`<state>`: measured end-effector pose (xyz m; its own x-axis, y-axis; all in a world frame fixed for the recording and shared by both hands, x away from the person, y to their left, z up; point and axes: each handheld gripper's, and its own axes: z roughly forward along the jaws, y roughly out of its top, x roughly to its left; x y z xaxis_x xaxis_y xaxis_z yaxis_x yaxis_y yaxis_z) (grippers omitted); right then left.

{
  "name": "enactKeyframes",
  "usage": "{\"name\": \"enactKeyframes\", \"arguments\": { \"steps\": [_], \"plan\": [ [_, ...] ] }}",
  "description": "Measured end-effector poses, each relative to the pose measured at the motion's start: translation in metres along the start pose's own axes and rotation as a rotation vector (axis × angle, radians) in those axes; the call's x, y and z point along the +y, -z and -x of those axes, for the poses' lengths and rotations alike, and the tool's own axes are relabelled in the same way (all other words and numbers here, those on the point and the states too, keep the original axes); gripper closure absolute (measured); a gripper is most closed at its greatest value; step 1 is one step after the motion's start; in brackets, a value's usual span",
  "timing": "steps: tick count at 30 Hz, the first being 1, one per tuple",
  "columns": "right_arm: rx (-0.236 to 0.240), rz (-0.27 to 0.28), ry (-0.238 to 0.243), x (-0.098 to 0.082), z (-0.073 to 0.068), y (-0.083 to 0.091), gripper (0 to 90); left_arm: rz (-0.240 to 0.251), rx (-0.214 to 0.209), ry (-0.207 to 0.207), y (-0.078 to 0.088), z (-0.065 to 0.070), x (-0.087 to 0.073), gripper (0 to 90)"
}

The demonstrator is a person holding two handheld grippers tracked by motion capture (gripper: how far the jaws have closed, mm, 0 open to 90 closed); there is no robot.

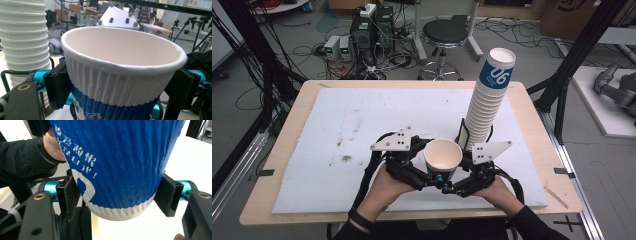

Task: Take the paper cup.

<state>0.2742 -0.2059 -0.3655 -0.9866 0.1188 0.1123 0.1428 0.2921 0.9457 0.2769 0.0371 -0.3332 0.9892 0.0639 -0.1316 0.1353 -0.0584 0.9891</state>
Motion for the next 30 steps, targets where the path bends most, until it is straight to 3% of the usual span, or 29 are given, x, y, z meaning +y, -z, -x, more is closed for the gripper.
{"name": "enactKeyframes", "arguments": {
  "steps": [14, 22, 30],
  "plan": [
    [-0.01, -0.014, 0.007, -0.0005, 0.0005, -0.0017, 30.0, 0.018, -0.003, 0.026, -0.0003, -0.0011, -0.0006, 17.1],
    [0.005, -0.003, -0.002, 0.0, 0.0006, -0.0001, 29.2, 0.032, 0.004, -0.002, 0.001, 0.0001, -0.0005, 20.8],
    [0.013, 0.028, -0.018, 0.0015, -0.0001, 0.0017, 22.1, 0.018, 0.014, -0.017, 0.0004, 0.0002, -0.0014, 21.7]
  ]
}}
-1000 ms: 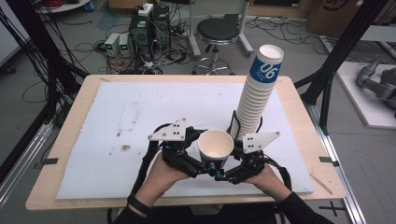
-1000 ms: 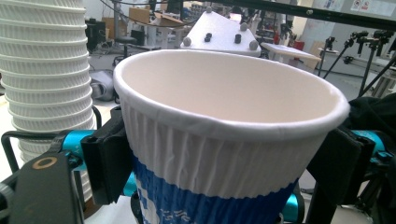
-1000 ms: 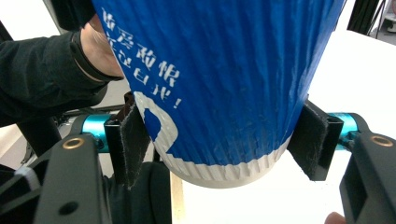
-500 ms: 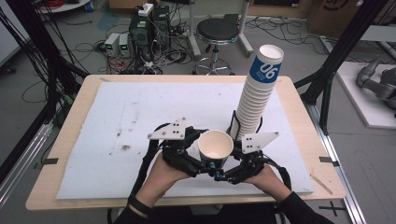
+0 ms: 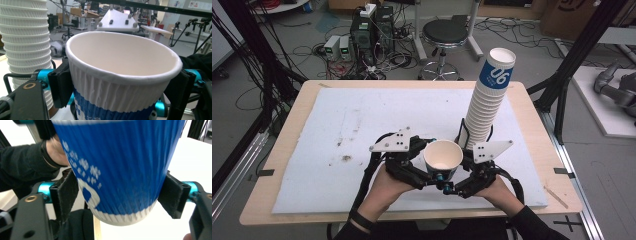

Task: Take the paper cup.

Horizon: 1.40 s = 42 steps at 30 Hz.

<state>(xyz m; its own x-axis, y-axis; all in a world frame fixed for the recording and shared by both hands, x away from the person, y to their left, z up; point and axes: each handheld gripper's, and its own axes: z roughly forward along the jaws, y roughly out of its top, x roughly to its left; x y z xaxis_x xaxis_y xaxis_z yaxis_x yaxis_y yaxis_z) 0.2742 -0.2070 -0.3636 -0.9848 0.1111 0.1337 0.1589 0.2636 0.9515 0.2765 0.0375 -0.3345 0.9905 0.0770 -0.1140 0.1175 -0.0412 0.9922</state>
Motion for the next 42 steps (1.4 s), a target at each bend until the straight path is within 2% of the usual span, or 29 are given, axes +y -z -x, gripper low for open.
{"name": "enactKeyframes", "arguments": {
  "steps": [12, 24, 32, 37, 42],
  "plan": [
    [-0.031, 0.041, -0.006, 0.003, 0.005, 0.015, 19.4, -0.003, 0.016, -0.003, 0.005, -0.003, -0.001, 21.9],
    [-0.065, 0.051, 0.005, 0.004, 0.009, 0.033, 19.2, -0.006, 0.04, -0.012, 0.015, -0.007, -0.002, 21.8],
    [-0.137, 0.065, 0.002, 0.001, 0.016, 0.053, 19.2, -0.005, 0.06, -0.018, 0.022, -0.011, -0.003, 21.8],
    [-0.186, 0.072, -0.003, -0.004, 0.021, 0.065, 19.2, -0.019, 0.081, -0.027, 0.029, -0.014, -0.005, 21.8],
    [-0.215, 0.081, -0.007, -0.008, 0.022, 0.076, 19.2, -0.043, 0.107, -0.032, 0.039, -0.017, -0.009, 21.8]
  ]
}}
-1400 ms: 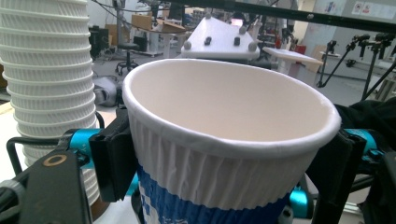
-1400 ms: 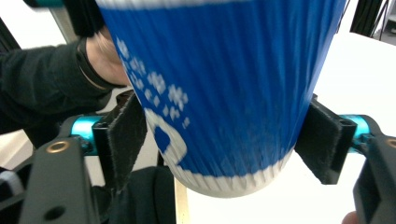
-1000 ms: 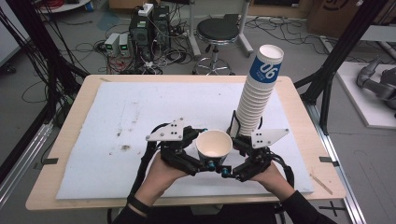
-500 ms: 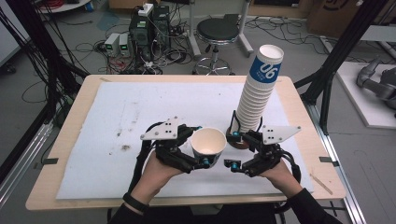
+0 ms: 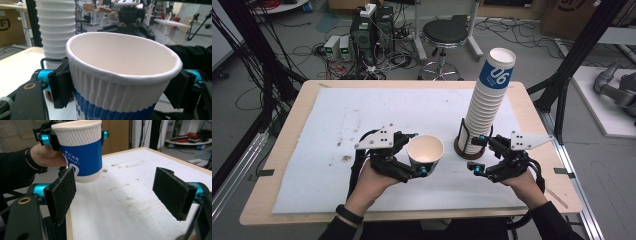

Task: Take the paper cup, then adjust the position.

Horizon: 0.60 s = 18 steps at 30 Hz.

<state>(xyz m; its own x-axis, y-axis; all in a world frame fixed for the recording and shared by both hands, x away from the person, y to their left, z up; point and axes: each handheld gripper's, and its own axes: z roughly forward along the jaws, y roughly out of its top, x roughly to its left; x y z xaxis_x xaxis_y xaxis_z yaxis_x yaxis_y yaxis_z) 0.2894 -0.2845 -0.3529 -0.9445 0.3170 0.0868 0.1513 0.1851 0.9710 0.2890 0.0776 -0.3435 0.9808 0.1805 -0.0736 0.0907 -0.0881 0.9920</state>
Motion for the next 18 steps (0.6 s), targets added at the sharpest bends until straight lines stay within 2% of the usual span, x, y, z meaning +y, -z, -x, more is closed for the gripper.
{"name": "enactKeyframes", "arguments": {
  "steps": [7, 18],
  "plan": [
    [-0.038, 0.005, -0.015, -0.004, 0.004, 0.012, 19.2, 0.01, 0.027, 0.004, 0.009, -0.006, -0.004, 21.8],
    [-0.063, 0.01, -0.004, -0.006, 0.004, 0.016, 19.2, 0.01, 0.014, -0.008, 0.003, -0.004, -0.001, 21.8]
  ]
}}
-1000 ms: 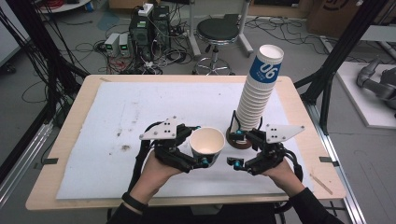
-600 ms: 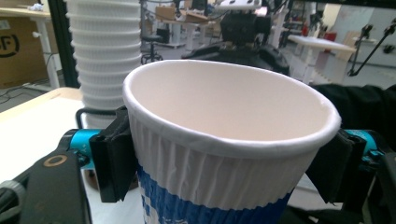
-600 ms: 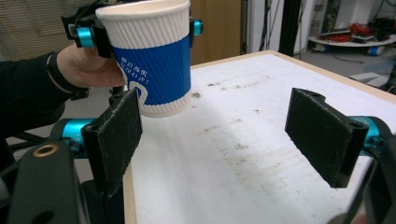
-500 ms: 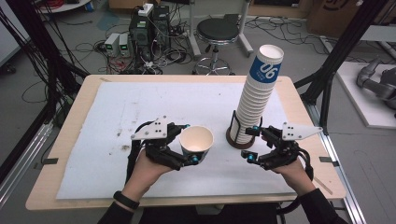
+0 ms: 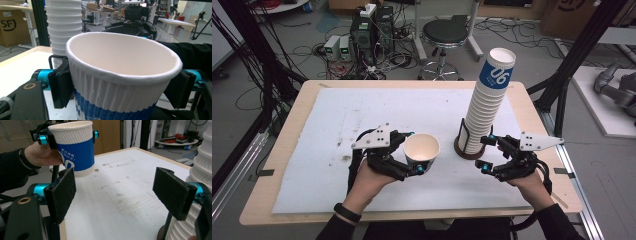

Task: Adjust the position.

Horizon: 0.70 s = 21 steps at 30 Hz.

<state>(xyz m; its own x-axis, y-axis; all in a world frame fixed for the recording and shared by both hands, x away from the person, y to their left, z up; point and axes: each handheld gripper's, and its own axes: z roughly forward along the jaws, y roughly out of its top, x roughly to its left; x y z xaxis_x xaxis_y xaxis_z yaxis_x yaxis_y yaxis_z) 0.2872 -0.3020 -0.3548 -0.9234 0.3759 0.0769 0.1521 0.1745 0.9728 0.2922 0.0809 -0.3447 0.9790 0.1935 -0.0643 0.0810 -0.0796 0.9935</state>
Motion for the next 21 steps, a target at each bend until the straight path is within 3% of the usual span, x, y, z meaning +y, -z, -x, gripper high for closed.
{"name": "enactKeyframes", "arguments": {
  "steps": [14, 21],
  "plan": [
    [-0.044, 0.021, 0.023, -0.003, 0.004, 0.005, 19.2, 0.009, 0.016, -0.01, 0.005, -0.001, 0.002, 21.8],
    [-0.057, 0.049, 0.026, -0.006, 0.008, 0.007, 19.2, 0.012, 0.054, -0.029, 0.013, -0.001, 0.005, 21.8]
  ]
}}
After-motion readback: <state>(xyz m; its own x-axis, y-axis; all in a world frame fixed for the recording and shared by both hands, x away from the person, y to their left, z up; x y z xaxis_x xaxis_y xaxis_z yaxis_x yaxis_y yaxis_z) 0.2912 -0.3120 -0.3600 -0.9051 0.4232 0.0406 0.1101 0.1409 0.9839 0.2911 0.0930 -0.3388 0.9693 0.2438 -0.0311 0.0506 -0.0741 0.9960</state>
